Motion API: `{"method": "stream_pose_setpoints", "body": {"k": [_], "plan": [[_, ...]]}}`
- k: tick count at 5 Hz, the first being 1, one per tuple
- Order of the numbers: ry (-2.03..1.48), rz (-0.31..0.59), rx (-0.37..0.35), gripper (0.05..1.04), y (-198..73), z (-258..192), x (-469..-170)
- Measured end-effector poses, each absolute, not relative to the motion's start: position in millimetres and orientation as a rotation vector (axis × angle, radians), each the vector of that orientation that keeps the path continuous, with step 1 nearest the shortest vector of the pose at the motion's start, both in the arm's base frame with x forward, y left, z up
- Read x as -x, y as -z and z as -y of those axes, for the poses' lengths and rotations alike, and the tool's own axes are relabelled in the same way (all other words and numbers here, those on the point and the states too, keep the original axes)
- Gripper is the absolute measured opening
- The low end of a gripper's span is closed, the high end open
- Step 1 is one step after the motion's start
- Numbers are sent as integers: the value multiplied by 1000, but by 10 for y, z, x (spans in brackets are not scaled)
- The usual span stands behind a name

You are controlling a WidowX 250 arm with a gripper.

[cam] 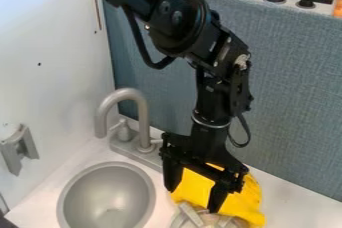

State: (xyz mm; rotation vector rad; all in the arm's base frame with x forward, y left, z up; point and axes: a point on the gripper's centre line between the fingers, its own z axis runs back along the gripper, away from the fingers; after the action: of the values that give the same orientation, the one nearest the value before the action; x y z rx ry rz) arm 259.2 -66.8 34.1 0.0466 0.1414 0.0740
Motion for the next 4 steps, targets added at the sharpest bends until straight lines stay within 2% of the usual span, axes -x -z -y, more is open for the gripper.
{"method": "stream_pose_setpoints", "body": {"k": [1,2,3,4], "plan": [[-75,-170,-54,1004,-267,660,-2553],[-7,-159,-55,1004,-170,797,-2450],[66,-159,-13,1004,-80,971,-2319],[143,-182,-14,1004,32,1187,-2176]]}}
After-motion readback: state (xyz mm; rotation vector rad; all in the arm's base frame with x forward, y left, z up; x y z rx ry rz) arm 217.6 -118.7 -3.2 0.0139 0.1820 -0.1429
